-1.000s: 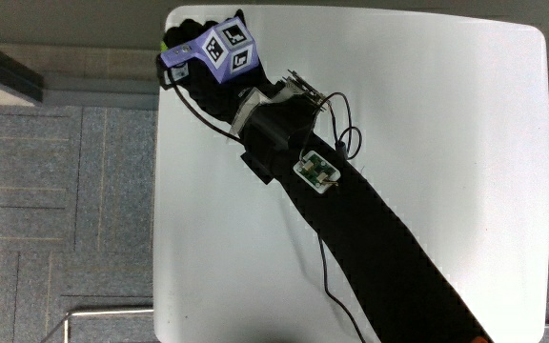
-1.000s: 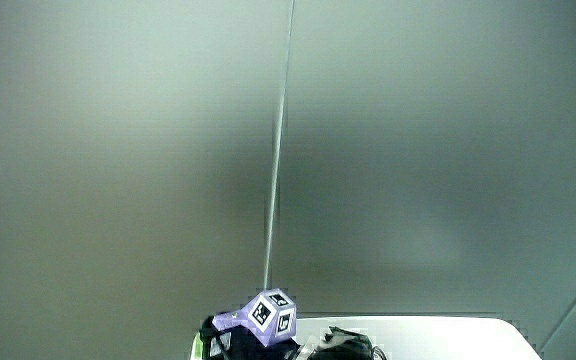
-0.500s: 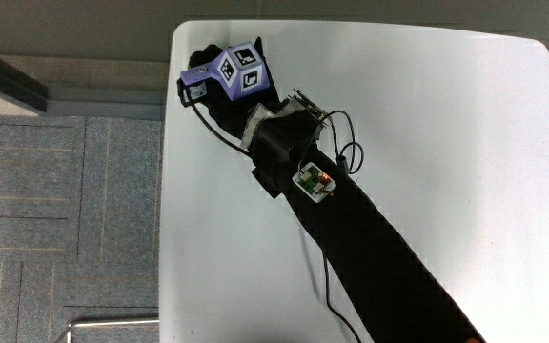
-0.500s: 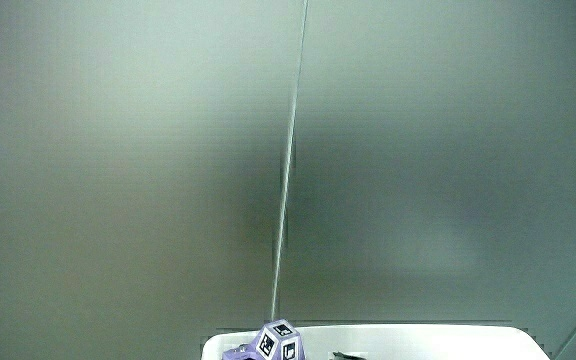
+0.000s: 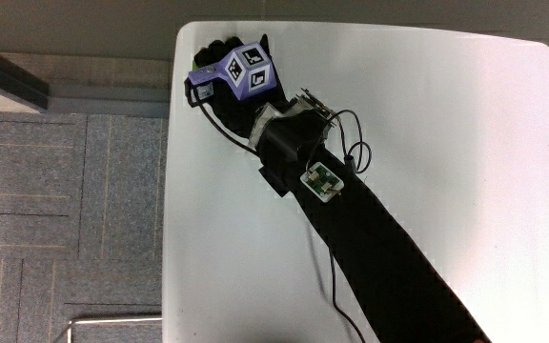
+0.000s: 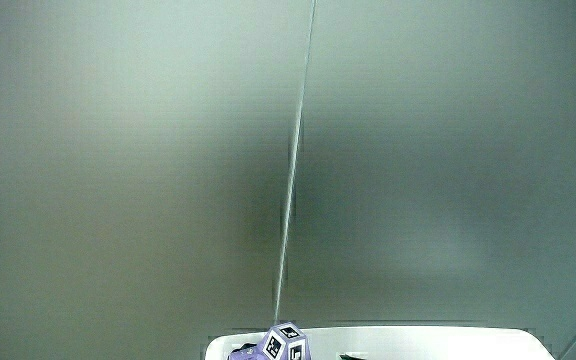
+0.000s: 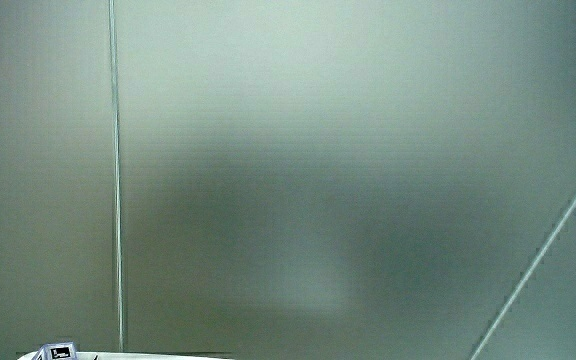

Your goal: Place green brick

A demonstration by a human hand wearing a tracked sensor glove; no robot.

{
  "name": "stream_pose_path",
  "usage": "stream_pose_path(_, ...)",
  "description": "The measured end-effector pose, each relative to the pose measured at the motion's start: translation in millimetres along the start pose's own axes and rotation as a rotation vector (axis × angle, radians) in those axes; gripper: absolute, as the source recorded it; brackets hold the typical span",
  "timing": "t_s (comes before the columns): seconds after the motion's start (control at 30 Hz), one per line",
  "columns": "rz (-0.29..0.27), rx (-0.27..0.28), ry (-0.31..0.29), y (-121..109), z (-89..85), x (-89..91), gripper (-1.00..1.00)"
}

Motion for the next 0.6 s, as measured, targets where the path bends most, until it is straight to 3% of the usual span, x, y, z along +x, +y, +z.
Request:
stream_pose_path(0.07,0.007,-0.026,0.01,1.2,-1.6,1.2,-0.73)
stream_pose_path(0.27,-0.008,-0.015,-0.019,1.6,-2.6,-0.6,-1.0)
stream_pose_path(0.47,-0.005,-0.011,-0.034,-0.4,-4.2,-3.6,-1.0)
stream_pose_path(0.6,0.005,-0.006,0.004,-1.4,-0.8,-2.4,-1.0)
